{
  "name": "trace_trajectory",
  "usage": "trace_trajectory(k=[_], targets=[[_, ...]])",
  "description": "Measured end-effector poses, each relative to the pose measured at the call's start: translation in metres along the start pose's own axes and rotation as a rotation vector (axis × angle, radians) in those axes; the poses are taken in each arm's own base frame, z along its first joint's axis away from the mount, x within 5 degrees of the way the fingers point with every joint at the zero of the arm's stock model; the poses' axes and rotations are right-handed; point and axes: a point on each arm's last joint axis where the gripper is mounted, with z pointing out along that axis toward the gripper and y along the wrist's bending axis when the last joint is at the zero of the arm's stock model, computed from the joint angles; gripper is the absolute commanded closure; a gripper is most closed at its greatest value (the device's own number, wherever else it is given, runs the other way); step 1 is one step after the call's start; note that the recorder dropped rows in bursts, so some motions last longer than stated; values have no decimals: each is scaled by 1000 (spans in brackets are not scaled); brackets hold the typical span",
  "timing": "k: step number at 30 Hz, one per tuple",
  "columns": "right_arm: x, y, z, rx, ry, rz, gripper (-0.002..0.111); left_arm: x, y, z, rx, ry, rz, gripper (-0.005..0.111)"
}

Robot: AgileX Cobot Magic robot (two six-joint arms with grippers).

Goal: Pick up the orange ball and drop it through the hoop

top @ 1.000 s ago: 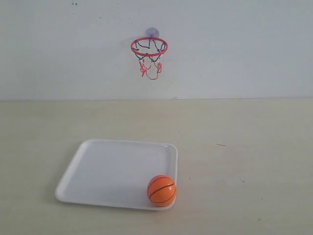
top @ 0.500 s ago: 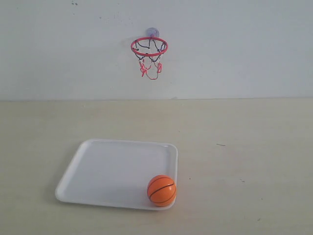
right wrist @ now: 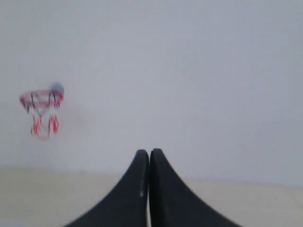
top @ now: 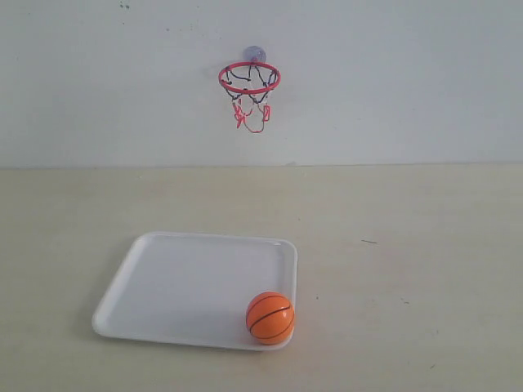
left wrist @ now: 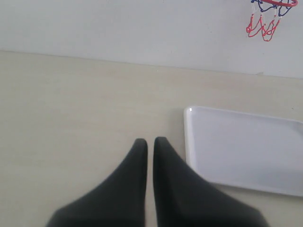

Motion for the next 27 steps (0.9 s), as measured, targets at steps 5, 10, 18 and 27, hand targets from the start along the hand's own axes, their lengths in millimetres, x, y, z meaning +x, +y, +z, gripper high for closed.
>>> trace_trajectory(k=[5,10,18,27], targets=[[-30,-1,-5,-22,-331,176,109,0,0,0,0,0,0,103],[-50,1,-6,-74,-374,296,109,0,0,0,0,0,0,103],[-74,-5,21,51,172,191,109,0,0,0,0,0,0,103],[-48,-6,55,95,481,185,109,0,0,0,0,0,0,103]])
